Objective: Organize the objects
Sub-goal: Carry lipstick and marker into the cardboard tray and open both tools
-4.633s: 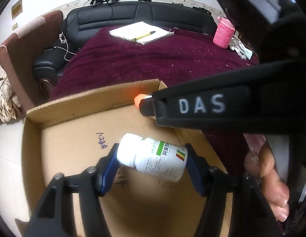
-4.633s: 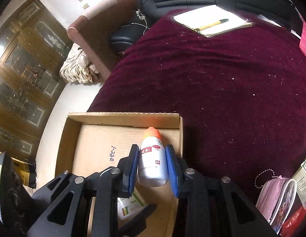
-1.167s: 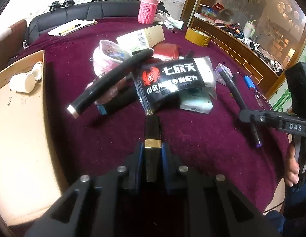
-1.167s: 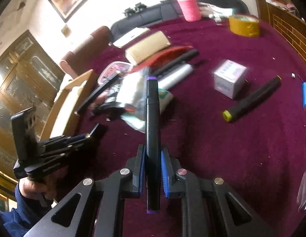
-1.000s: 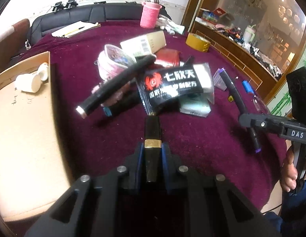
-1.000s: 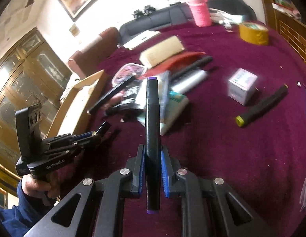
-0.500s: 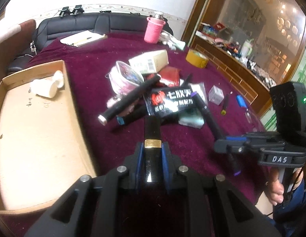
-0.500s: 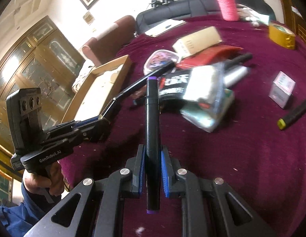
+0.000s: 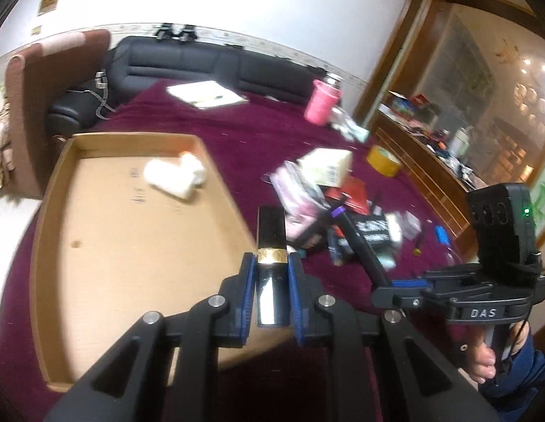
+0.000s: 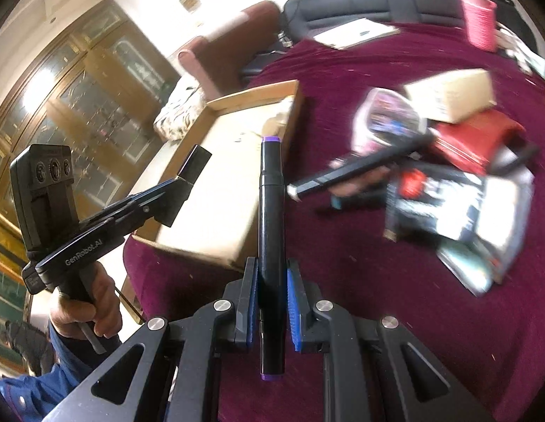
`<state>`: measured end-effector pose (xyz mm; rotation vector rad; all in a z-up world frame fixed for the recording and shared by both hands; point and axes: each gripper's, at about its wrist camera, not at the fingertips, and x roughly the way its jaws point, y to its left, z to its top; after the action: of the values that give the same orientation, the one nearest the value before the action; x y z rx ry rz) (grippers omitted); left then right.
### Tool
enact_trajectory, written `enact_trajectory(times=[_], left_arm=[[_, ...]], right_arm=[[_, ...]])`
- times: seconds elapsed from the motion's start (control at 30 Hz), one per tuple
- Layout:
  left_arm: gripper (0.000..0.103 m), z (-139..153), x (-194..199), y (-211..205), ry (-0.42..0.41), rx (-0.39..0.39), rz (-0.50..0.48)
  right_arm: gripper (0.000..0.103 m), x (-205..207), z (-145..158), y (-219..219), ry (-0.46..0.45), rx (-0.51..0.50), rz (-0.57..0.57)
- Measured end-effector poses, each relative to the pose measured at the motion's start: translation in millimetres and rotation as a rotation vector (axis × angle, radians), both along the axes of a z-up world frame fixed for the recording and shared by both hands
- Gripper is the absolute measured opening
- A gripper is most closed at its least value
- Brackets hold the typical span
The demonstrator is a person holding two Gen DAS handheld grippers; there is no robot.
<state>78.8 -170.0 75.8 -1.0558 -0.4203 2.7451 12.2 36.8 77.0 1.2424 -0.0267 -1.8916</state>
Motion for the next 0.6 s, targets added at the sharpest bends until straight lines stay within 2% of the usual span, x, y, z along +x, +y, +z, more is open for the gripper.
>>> enact_trajectory(times=[0.27,0.43,0.6], left_arm=[[0.017,0,-16,-50,-0.051,-0.037,0.077],[0.017,-6,-39,-80,-0.111,-0.035,0.123],[0.017,-21,-68,-108,-0.211,-0.006,0.179]], right_arm=[[0.017,-28,-5,-81,-0.022,0.066,0.061],[0.017,-58,-24,-128,-0.063,0.123,0.065],[0.017,-79,-42,-171,-0.098,0.174,0.076]])
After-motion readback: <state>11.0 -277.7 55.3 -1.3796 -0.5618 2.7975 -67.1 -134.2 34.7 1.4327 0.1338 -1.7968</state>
